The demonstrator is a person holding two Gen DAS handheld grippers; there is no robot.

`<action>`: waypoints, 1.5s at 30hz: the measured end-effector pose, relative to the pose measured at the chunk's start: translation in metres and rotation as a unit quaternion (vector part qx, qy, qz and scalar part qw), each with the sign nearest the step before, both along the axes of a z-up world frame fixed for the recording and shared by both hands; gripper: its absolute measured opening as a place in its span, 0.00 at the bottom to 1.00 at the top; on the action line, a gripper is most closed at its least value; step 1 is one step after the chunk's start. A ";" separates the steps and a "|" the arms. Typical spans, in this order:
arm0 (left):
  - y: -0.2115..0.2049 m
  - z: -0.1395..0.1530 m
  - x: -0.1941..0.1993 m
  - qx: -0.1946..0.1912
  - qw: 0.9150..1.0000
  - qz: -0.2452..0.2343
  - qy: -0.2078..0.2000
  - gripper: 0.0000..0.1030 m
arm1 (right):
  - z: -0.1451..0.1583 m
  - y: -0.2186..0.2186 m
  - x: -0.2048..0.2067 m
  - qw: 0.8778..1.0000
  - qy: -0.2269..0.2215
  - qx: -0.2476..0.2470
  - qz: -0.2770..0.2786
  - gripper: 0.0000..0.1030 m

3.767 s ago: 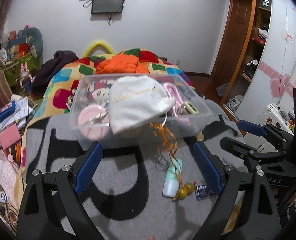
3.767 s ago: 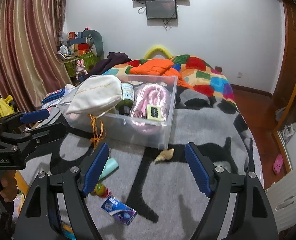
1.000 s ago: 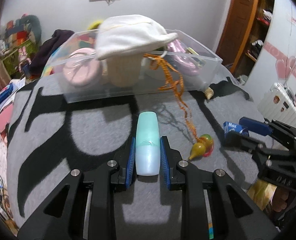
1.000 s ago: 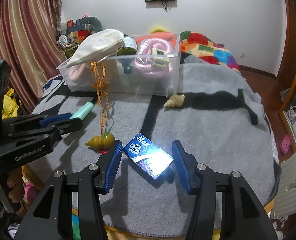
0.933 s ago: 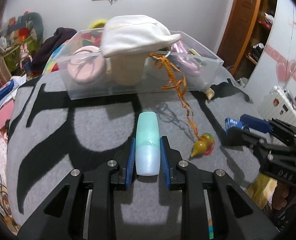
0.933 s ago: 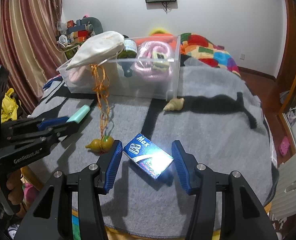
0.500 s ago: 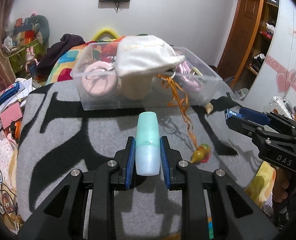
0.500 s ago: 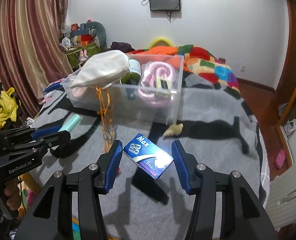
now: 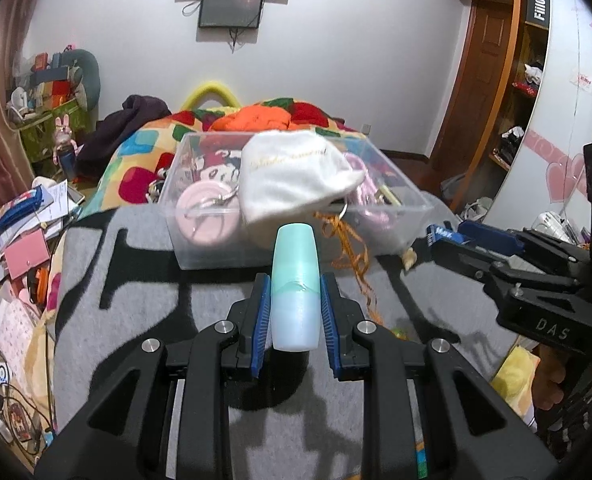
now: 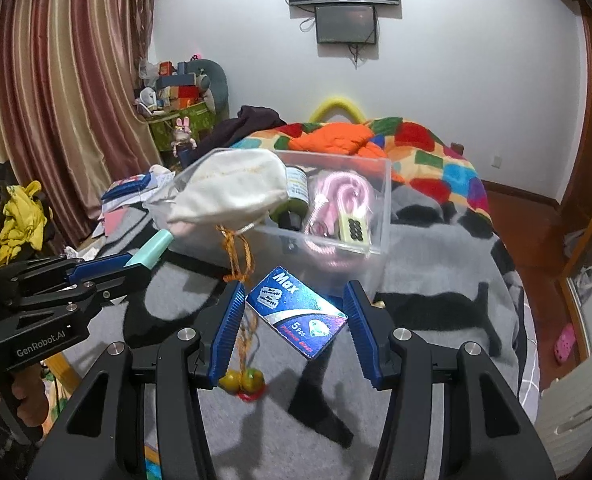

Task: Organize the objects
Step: 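Lift the mint-green bottle and Max box and carry both over the clear box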

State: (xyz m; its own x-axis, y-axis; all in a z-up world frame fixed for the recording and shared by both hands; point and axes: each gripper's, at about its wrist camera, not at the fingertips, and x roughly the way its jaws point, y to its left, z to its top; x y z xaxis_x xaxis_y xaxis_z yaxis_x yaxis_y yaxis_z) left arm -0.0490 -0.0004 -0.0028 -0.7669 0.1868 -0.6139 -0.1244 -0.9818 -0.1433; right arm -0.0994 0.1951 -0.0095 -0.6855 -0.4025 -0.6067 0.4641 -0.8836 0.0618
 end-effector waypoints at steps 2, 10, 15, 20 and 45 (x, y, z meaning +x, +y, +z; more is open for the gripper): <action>0.000 0.003 0.000 0.002 1.000 0.000 0.006 0.24 | 0.002 -0.003 -0.002 1.000 0.000 -0.001 0.005 0.46; -0.010 0.011 -0.009 0.010 1.000 0.008 0.023 0.24 | 0.009 -0.009 -0.011 1.000 0.010 -0.004 0.006 0.46; -0.022 0.012 -0.017 0.015 0.999 0.017 0.026 0.24 | 0.013 -0.010 -0.021 1.000 0.018 -0.006 0.001 0.46; -0.035 0.015 -0.025 0.022 0.999 0.028 0.029 0.24 | 0.014 -0.008 -0.031 1.000 0.019 -0.011 -0.005 0.46; -0.044 0.006 -0.098 0.002 0.999 0.041 0.020 0.24 | -0.002 -0.011 -0.093 0.999 -0.001 -0.011 -0.031 0.46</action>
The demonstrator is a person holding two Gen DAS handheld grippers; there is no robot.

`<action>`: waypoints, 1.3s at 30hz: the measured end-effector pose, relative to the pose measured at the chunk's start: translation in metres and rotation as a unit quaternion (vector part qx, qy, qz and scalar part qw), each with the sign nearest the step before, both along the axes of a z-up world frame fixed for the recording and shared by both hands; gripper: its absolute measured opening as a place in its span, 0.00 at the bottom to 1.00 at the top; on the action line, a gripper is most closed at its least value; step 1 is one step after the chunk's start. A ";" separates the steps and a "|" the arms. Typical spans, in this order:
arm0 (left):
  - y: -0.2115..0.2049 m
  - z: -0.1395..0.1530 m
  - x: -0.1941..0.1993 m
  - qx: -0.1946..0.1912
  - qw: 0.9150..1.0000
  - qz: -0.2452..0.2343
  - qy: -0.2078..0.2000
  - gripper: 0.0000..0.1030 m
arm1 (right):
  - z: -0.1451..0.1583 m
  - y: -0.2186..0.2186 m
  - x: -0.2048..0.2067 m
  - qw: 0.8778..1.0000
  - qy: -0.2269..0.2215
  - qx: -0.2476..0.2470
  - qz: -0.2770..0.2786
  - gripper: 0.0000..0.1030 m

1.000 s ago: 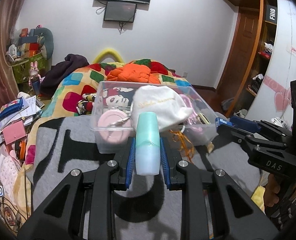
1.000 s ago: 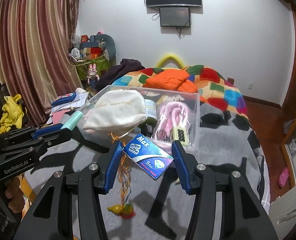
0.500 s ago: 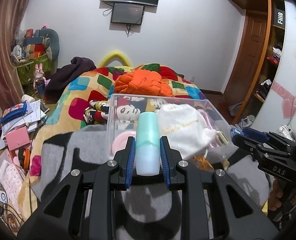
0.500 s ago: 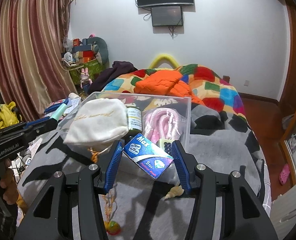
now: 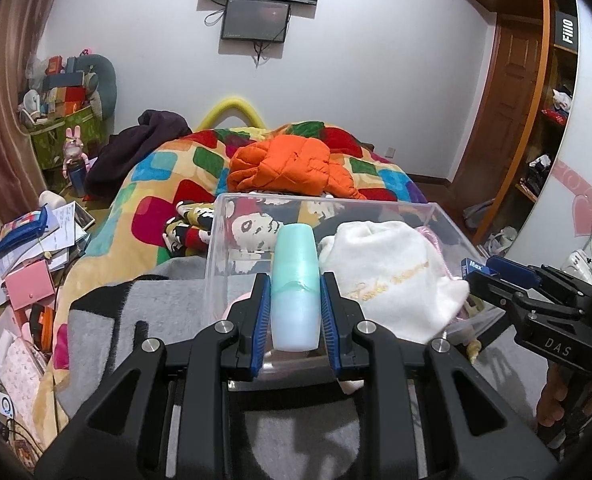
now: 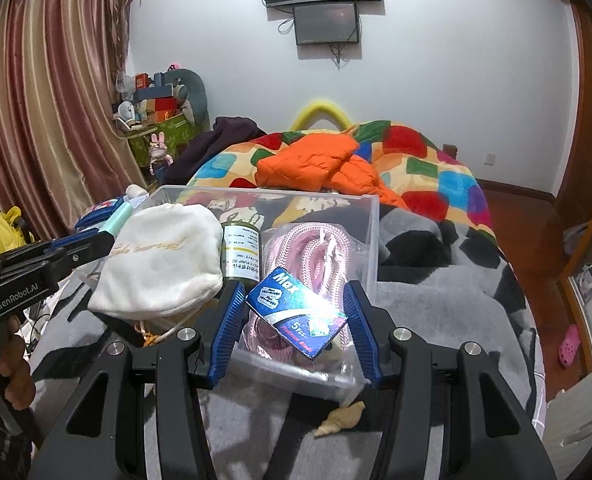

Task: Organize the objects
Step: 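Lift the mint-green bottle and Max box and carry both over the clear box, then release the Max box into the box while left tool drops the bottle inside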

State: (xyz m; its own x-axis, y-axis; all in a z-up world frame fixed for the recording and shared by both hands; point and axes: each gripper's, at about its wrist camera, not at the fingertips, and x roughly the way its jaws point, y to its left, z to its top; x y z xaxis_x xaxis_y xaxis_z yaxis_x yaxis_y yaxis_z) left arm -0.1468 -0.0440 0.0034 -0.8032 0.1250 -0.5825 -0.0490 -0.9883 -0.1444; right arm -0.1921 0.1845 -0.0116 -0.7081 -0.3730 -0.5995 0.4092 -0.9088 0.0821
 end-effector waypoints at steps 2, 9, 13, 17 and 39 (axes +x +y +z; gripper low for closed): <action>-0.001 -0.003 -0.005 0.001 1.000 0.001 -0.004 0.24 | -0.002 -0.003 -0.004 1.000 -0.002 0.001 0.001 0.46; -0.004 -0.013 -0.015 0.002 1.000 0.005 -0.017 0.24 | -0.011 -0.007 -0.011 1.000 -0.012 0.000 0.005 0.46; -0.006 -0.016 -0.018 0.006 1.000 0.005 -0.022 0.24 | -0.014 -0.009 -0.013 1.000 -0.012 0.001 0.008 0.46; -0.005 -0.017 -0.018 0.003 1.000 0.005 -0.020 0.24 | -0.015 -0.010 -0.013 1.000 -0.010 0.003 0.009 0.46; -0.002 -0.011 -0.006 -0.005 1.000 0.001 -0.015 0.24 | -0.014 -0.015 -0.005 1.000 -0.018 0.021 0.013 0.54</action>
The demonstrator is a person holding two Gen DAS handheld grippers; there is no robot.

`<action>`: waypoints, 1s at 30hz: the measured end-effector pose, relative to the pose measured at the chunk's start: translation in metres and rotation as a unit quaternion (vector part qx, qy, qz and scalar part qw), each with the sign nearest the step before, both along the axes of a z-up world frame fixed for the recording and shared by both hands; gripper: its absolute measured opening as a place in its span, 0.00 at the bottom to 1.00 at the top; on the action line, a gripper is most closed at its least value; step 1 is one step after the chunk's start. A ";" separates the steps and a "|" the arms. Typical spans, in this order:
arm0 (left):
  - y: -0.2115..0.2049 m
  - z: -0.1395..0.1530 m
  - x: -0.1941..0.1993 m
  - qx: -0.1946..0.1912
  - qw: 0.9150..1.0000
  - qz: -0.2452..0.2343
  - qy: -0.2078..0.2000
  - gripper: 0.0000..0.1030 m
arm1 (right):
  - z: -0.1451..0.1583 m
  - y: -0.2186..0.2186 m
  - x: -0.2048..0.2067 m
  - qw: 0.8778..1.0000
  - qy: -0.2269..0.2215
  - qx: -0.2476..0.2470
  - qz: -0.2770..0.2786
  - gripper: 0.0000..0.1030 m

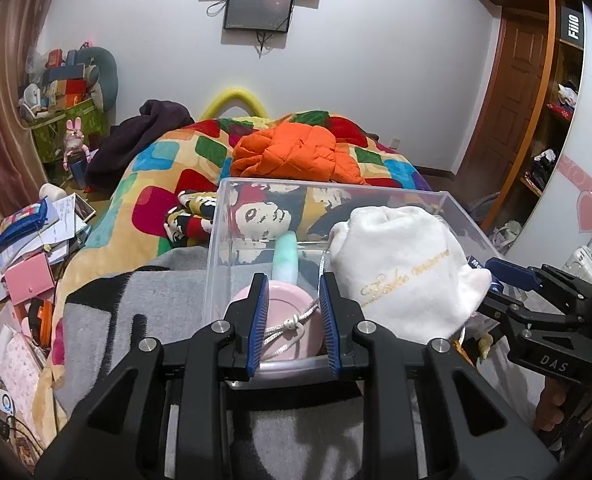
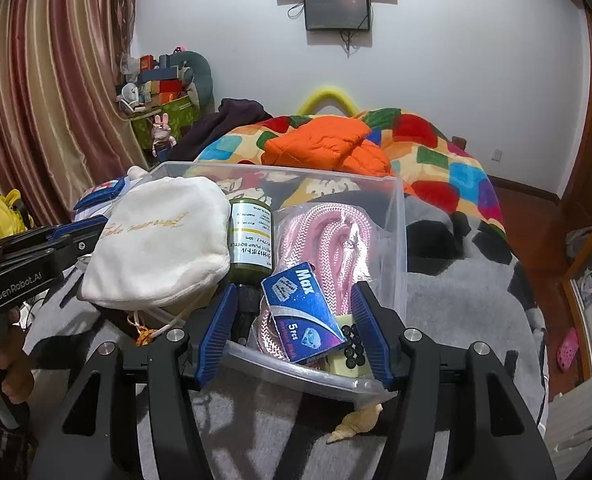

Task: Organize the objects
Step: 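Release the Max box into the box while left tool drops the bottle inside, then move left tool to the yellow gourd pendant while right tool approaches the seashell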

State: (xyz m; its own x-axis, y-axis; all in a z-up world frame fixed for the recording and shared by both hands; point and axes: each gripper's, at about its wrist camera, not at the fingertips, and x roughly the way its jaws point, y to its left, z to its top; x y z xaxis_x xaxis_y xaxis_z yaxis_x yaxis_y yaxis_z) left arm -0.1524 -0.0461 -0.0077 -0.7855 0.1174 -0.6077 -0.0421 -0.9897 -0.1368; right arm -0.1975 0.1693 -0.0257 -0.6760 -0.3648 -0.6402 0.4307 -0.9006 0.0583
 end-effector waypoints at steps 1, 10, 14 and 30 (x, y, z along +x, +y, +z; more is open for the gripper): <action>0.001 0.001 0.002 -0.001 1.000 0.000 0.001 0.24 | 0.000 0.000 0.000 1.000 0.000 0.000 0.000 0.54; 0.003 0.009 0.014 -0.002 1.000 -0.001 0.006 0.24 | 0.006 0.008 0.007 1.000 0.003 -0.004 -0.004 0.55; 0.006 0.015 0.021 -0.007 1.000 0.002 0.013 0.38 | 0.010 0.012 0.011 1.000 0.006 -0.004 -0.005 0.56; 0.020 0.031 0.052 -0.021 0.999 0.000 0.031 0.70 | 0.018 0.027 0.032 1.000 0.007 -0.009 -0.010 0.72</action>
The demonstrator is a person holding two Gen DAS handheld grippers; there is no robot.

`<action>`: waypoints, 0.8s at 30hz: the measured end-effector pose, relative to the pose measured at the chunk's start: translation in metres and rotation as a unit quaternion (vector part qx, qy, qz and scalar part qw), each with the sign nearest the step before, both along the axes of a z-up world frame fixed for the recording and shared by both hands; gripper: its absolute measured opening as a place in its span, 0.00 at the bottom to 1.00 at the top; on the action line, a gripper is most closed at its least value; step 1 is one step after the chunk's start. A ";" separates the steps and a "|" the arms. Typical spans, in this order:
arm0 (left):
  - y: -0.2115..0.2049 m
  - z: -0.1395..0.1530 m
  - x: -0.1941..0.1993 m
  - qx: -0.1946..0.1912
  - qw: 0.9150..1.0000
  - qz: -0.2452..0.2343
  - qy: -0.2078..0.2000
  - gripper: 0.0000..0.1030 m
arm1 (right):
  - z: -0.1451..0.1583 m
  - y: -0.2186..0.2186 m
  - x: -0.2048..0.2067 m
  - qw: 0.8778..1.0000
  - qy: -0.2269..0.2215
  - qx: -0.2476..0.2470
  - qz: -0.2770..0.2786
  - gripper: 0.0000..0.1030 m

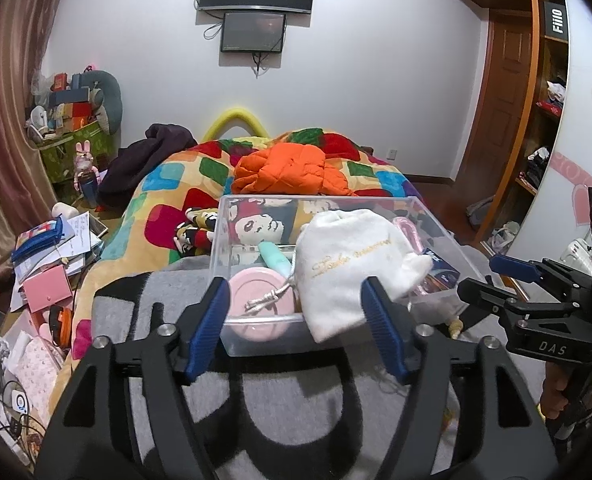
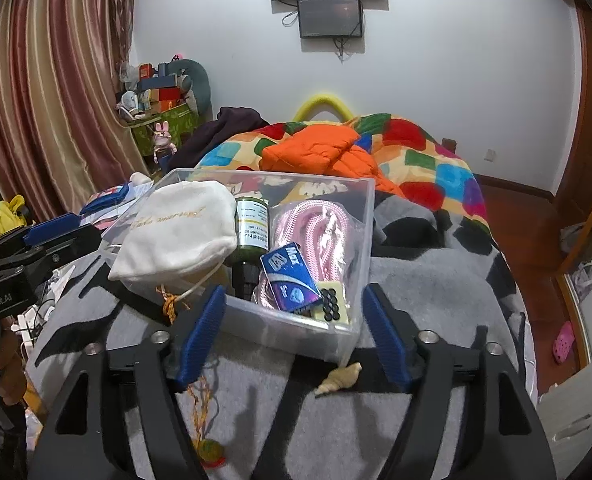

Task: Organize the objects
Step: 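Move left tool to the yellow gourd pendant while right tool approaches the seashell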

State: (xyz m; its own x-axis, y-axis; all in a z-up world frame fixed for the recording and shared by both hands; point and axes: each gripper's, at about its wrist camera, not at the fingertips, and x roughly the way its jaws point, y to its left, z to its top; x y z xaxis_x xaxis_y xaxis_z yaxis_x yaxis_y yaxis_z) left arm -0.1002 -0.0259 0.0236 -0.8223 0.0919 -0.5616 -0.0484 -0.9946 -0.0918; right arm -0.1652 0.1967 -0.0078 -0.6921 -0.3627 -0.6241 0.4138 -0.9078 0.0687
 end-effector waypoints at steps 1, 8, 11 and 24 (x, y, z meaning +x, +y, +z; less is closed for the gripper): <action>0.002 0.000 0.002 -0.001 1.000 0.000 0.001 0.71 | 0.000 0.002 0.002 1.000 0.002 -0.001 -0.002 0.72; 0.012 -0.002 0.011 -0.008 1.000 -0.009 -0.007 0.81 | 0.001 0.015 0.013 1.000 -0.001 0.000 -0.011 0.72; 0.018 -0.003 0.017 -0.013 1.000 -0.013 -0.007 0.84 | -0.001 0.021 0.017 1.000 -0.004 0.001 -0.015 0.72; 0.047 -0.029 0.026 -0.024 0.998 -0.044 -0.044 0.85 | -0.024 0.055 0.026 0.998 -0.031 0.005 -0.051 0.73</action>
